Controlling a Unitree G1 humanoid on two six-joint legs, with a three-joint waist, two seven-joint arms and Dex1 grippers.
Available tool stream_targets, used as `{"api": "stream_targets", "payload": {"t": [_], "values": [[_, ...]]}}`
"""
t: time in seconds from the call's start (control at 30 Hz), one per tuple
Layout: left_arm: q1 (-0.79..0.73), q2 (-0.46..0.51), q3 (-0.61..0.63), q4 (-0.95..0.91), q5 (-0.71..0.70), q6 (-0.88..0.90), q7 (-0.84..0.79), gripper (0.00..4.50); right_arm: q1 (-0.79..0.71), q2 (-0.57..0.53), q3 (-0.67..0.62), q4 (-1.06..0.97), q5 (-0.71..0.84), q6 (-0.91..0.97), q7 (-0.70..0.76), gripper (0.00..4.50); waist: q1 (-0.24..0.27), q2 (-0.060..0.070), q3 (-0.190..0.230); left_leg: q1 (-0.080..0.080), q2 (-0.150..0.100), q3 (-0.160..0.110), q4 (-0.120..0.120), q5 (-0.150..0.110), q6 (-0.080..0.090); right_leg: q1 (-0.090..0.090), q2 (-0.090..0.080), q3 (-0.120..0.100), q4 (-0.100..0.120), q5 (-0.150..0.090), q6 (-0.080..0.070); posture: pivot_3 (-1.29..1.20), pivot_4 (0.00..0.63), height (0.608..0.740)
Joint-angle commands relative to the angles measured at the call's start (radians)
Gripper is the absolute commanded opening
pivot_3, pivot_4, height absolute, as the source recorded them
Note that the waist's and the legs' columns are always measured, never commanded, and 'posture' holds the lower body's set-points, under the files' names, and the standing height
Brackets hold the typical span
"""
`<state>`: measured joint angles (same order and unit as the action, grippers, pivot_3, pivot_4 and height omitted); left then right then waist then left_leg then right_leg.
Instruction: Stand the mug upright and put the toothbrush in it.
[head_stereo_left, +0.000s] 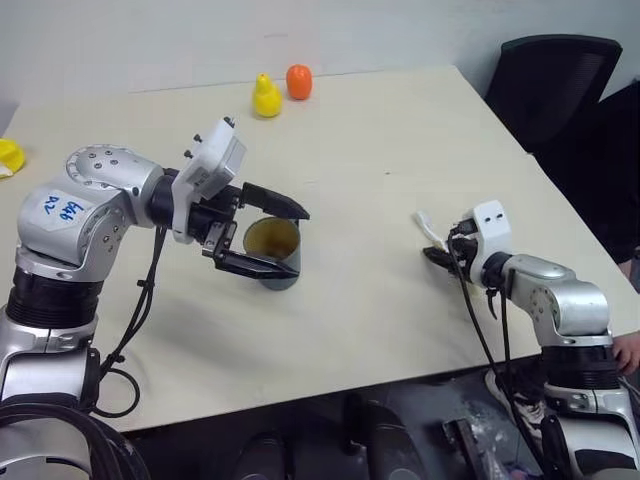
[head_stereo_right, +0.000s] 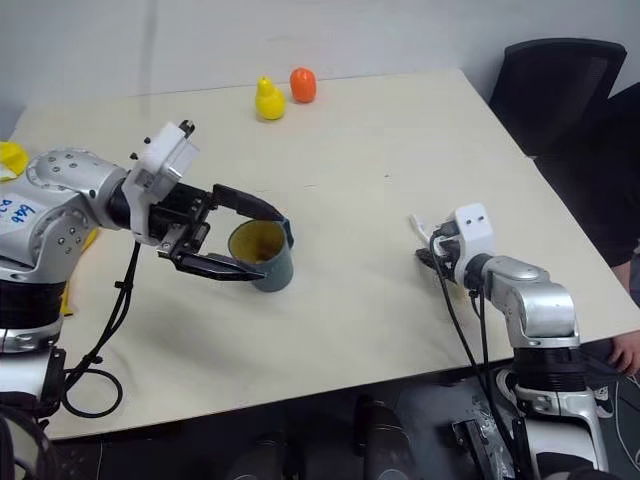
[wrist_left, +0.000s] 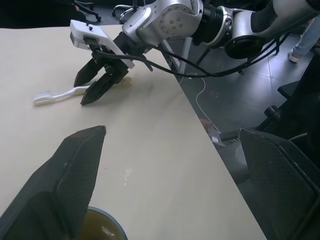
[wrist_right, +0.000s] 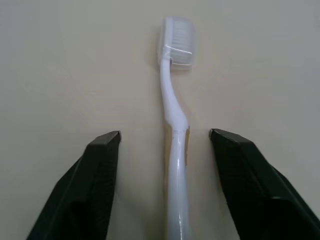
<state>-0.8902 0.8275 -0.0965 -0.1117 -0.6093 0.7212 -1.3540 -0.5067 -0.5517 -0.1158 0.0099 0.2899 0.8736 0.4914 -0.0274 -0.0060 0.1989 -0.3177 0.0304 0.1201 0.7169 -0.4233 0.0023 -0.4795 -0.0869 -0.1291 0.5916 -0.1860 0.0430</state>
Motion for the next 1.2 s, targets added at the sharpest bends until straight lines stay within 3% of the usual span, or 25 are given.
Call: {"api": "stream_targets", "payload": {"t": [0.03, 0.17, 0.2, 0.33, 0.47, 0.73, 1.03, 1.2], "values": [[-0.005, 0.000, 0.019, -0.018, 0.000, -0.008, 0.006, 4.50, 0.007, 0.006, 0.011, -0.006, 0.014, 0.007, 0.018, 1.57, -0.001, 0.000, 0.000, 0.000, 0.000, 0.000, 0.000, 0.000, 0.000, 0.000, 0.000, 0.000, 0.000, 0.000, 0.000, 0.00, 0.150, 0.740], [0.001, 0.004, 0.024, -0.017, 0.011, -0.014, 0.025, 4.50, 0.019, 0.015, 0.014, -0.035, 0.022, -0.018, 0.032, 0.25, 0.000, 0.000, 0.000, 0.000, 0.000, 0.000, 0.000, 0.000, -0.001, 0.000, 0.000, 0.000, 0.000, 0.000, 0.000, 0.00, 0.150, 0.740], [0.001, 0.004, 0.024, -0.016, 0.014, -0.015, 0.029, 4.50, 0.019, 0.016, 0.016, -0.038, 0.021, -0.024, 0.035, 0.10, 0.000, 0.000, 0.000, 0.000, 0.000, 0.000, 0.000, 0.000, -0.001, 0.000, 0.000, 0.000, 0.000, 0.000, 0.000, 0.00, 0.150, 0.740], [0.023, 0.031, 0.119, 0.013, -0.025, 0.067, 0.109, 4.50, -0.090, 0.176, -0.025, -0.035, -0.021, -0.239, -0.134, 0.11, -0.013, 0.001, 0.000, 0.000, 0.001, 0.000, 0.000, 0.000, -0.002, -0.001, 0.001, 0.001, 0.000, 0.000, 0.000, 0.00, 0.150, 0.740], [0.067, 0.088, 0.251, 0.096, -0.057, 0.168, 0.182, 4.50, -0.201, 0.366, 0.008, -0.060, 0.019, -0.361, -0.166, 0.11, -0.024, 0.002, 0.001, 0.001, 0.001, -0.003, -0.002, 0.001, -0.007, -0.004, 0.006, 0.009, 0.003, 0.000, -0.002, 0.00, 0.150, 0.740], [0.250, 0.284, 0.416, 0.110, -0.069, 0.178, 0.133, 4.50, -0.397, 0.717, 0.044, 0.044, 0.114, -0.455, -0.225, 0.11, -0.029, 0.002, 0.001, 0.003, 0.001, -0.009, -0.003, 0.001, -0.009, -0.008, 0.007, 0.004, 0.003, -0.003, -0.005, 0.00, 0.150, 0.740], [0.388, 0.377, 0.531, 0.074, -0.077, 0.180, 0.121, 4.50, -0.264, 0.811, 0.206, -0.055, 0.232, -0.406, -0.172, 0.11, -0.028, 0.000, 0.000, 0.000, 0.001, -0.015, -0.002, 0.001, -0.010, -0.007, 0.007, -0.001, 0.004, -0.003, -0.007, 0.00, 0.150, 0.740], [0.391, 0.417, 0.508, 0.078, -0.075, 0.166, 0.097, 4.50, -0.195, 0.838, 0.320, -0.067, 0.328, -0.404, -0.099, 0.11, -0.033, 0.000, 0.000, 0.001, 0.002, -0.015, -0.002, 0.001, -0.010, -0.007, 0.007, -0.001, 0.004, -0.004, -0.008, 0.00, 0.150, 0.740]]}}
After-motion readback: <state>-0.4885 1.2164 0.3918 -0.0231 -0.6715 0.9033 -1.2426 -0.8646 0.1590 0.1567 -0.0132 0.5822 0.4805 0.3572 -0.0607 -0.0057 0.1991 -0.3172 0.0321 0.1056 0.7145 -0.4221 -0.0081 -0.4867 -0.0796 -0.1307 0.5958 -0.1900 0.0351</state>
